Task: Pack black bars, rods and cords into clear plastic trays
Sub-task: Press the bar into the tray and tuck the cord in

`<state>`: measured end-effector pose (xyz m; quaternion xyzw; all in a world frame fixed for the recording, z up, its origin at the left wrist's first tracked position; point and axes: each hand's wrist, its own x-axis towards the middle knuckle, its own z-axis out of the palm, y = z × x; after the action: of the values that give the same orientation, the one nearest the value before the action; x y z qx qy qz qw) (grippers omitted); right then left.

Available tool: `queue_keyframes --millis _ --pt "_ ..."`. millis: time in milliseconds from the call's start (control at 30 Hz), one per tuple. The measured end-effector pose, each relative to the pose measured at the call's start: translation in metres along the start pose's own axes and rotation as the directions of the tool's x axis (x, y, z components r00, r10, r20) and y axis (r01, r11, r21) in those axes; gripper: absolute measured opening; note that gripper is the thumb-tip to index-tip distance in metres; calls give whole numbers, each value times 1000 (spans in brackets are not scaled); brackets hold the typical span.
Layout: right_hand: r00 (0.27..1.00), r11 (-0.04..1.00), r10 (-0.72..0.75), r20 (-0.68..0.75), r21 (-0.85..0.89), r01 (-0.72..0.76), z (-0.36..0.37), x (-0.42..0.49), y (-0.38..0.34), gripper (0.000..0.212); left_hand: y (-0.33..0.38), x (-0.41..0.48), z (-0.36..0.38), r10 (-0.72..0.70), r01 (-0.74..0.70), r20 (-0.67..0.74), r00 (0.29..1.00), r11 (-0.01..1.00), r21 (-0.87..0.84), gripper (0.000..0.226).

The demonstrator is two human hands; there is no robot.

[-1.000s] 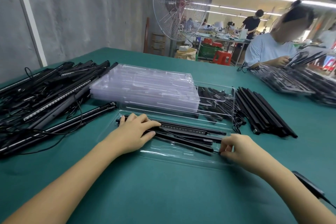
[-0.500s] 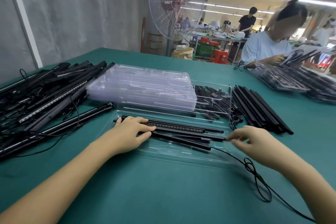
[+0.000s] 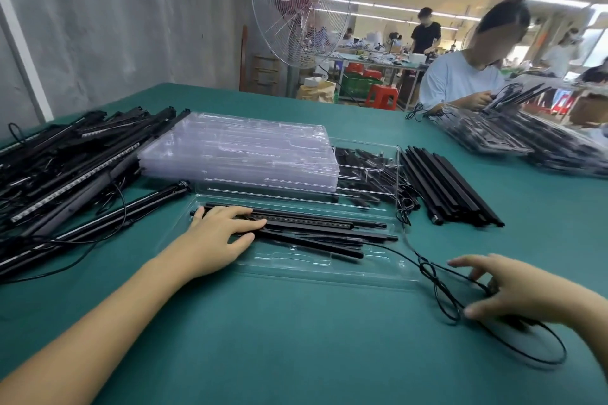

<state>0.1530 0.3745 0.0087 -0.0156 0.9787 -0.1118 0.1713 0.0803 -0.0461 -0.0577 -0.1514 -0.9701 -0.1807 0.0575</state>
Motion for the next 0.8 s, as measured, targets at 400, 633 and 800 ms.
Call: queue_keyframes --millis 400,633,800 --pt "991 994 105 -82 -19 -107 -5 3 -17 25 8 -2 -5 -39 39 -7 999 999 0 36" --pt "958 998 34 -286 61 -17 -16 4 -45 15 11 -1 -7 -45 45 -12 999 999 -8 37" --pt "758 985 169 -630 119 -121 -36 -2 -50 13 13 -2 -7 -50 50 -10 999 999 7 38"
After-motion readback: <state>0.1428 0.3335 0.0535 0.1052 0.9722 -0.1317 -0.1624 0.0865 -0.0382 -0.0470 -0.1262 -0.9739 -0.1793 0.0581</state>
